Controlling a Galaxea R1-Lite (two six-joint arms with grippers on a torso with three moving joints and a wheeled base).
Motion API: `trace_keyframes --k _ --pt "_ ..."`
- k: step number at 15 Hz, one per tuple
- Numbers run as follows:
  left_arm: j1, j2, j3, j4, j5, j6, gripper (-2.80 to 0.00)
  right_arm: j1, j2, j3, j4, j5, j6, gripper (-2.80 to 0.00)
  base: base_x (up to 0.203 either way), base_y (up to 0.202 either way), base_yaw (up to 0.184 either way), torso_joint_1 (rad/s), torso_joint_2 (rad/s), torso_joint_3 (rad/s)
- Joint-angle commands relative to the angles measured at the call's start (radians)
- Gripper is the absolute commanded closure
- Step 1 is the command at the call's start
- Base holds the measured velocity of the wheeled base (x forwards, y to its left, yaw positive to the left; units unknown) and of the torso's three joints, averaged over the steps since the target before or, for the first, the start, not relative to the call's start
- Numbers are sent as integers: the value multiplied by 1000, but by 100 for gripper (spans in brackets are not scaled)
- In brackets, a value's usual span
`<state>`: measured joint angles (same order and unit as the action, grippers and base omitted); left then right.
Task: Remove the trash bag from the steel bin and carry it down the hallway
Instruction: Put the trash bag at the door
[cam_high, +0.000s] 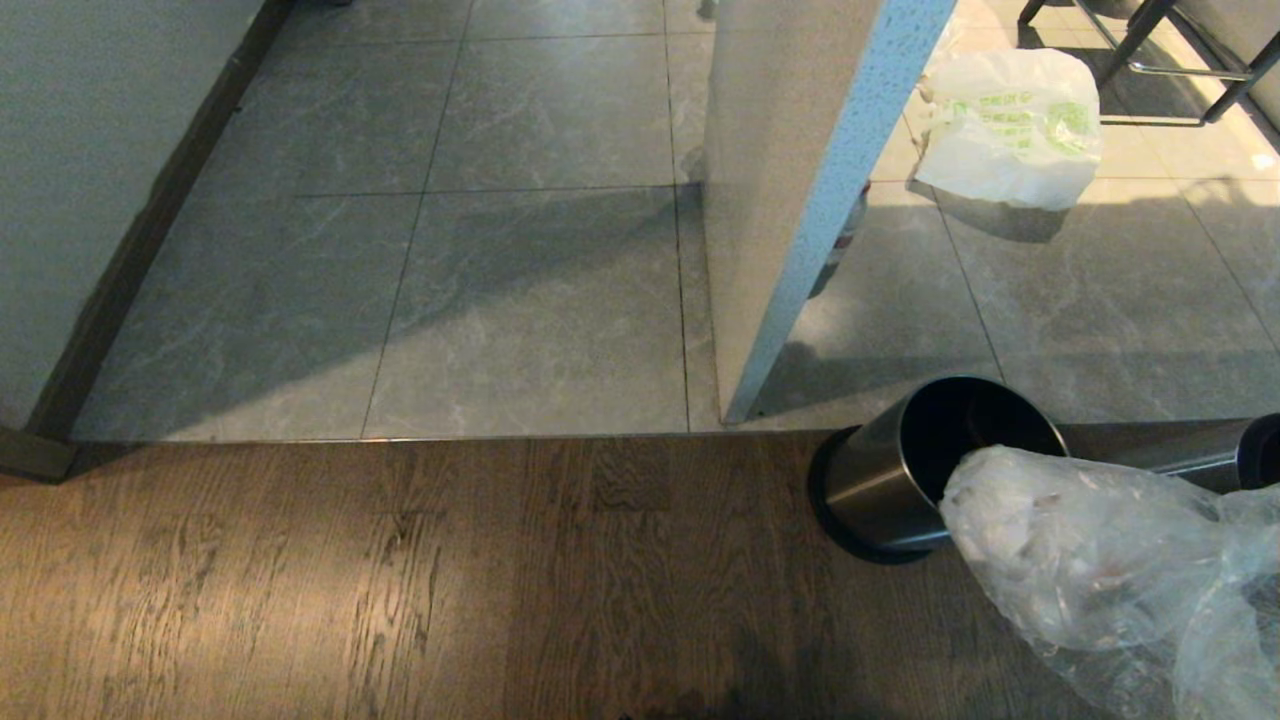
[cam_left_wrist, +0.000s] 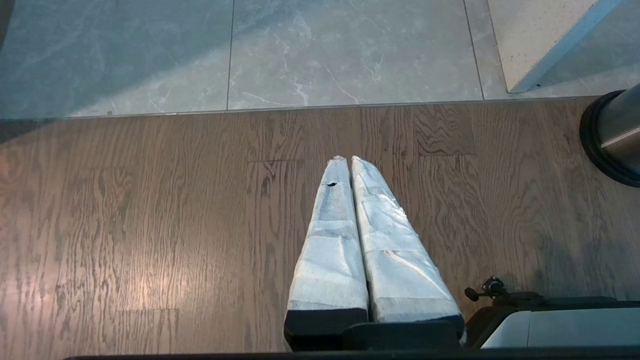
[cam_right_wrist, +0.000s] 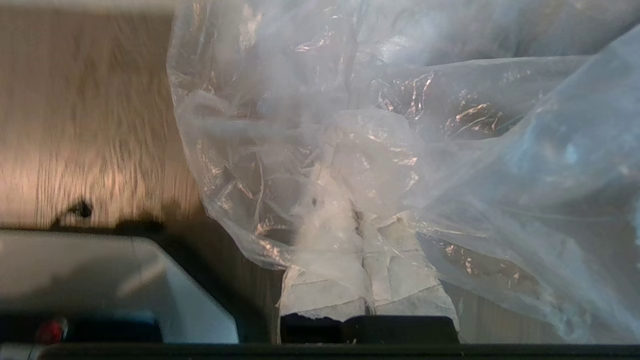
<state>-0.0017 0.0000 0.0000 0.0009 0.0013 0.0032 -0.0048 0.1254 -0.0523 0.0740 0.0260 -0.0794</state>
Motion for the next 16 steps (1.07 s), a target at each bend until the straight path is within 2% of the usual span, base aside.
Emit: trace_keyframes --k 1,3,16 --pt "0 0 0 1 0 0 0 3 -117 20 -11 -4 -1 0 0 0 0 0 0 0" --pt "0 0 0 1 0 0 0 5 -126 53 -68 -14 21 0 0 0 0 0 0 0" --pt "0 0 0 -1 0 0 0 5 -124 54 -72 -18 64 0 0 0 0 0 0 0"
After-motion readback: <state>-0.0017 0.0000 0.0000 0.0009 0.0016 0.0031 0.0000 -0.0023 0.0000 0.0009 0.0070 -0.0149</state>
